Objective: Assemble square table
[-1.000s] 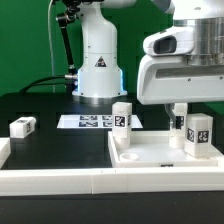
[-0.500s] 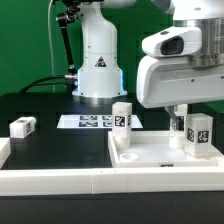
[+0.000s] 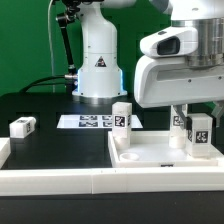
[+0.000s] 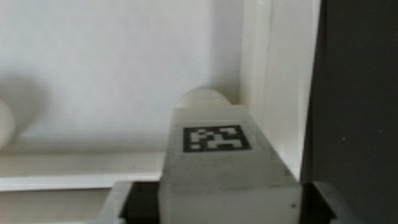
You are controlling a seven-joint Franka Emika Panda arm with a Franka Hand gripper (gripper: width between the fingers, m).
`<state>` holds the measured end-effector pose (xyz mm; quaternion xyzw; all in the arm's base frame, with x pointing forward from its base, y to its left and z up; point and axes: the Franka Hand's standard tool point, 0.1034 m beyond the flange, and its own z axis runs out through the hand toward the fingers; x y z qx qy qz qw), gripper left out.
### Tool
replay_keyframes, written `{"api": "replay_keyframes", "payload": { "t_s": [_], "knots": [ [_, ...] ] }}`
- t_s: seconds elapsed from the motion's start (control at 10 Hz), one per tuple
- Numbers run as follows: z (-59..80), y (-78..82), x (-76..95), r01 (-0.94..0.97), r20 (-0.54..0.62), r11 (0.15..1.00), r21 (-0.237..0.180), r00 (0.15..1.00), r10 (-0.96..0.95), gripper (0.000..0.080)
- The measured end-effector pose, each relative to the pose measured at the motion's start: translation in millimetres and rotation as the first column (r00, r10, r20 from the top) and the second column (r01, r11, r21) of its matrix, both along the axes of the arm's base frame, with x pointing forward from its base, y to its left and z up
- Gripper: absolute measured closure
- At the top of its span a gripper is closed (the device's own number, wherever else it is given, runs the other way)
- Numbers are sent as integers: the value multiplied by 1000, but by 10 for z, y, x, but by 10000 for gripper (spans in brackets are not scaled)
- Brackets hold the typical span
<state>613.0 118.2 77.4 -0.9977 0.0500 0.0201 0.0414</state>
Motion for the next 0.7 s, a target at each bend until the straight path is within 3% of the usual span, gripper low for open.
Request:
{"api": "replay_keyframes", "payload": {
  "t_s": [0.4,0.7],
  "knots": [
    [-5,-42,14,356,-13,934,-15,934,-356,506],
    [-14,4,-6,645,-37,763,-38,762,-647,506]
  ]
}}
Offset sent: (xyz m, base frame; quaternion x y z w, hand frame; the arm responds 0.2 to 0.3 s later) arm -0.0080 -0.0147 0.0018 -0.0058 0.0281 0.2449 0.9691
